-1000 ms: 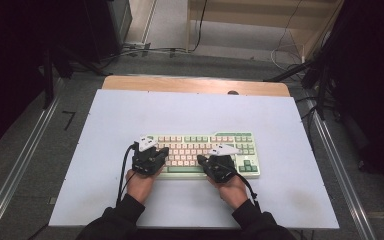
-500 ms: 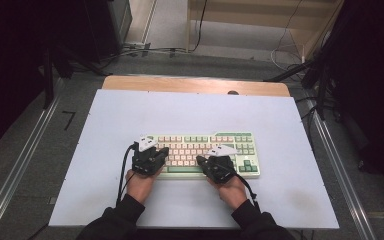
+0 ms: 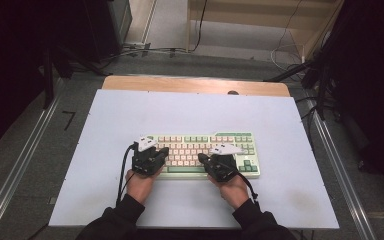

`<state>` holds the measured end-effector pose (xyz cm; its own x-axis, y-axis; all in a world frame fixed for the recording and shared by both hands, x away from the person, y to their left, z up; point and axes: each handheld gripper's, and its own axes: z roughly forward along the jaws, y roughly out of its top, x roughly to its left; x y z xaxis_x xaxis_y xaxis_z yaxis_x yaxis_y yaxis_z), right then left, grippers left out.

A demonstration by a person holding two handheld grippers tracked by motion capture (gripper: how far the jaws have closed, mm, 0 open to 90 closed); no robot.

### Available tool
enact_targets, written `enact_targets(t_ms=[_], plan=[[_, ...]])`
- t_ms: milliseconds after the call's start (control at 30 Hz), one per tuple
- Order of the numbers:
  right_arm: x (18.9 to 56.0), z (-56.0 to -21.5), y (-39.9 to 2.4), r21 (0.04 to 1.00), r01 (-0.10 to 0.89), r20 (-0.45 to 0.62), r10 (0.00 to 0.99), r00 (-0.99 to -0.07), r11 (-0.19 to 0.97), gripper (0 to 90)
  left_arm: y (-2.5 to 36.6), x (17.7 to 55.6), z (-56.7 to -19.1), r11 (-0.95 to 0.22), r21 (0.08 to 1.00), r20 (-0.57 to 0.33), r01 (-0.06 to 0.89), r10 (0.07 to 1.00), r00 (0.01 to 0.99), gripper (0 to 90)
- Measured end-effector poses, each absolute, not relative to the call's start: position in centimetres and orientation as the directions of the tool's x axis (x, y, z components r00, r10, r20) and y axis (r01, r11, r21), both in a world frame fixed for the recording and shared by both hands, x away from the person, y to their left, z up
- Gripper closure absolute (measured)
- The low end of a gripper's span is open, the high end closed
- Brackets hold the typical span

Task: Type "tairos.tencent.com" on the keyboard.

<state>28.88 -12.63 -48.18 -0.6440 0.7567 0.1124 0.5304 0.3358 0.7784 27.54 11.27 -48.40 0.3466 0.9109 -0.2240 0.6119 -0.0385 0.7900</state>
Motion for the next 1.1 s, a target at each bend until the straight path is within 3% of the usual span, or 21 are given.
enact_targets(t_ms=[1100], plan=[[29.3,-47.0,-14.6,0.794,0.530,0.117,0.781,-0.613,0.298,87.0,11.4,27.4,-48.3,-0.033,0.790,-0.228,0.612,0.911,0.343,90.0]])
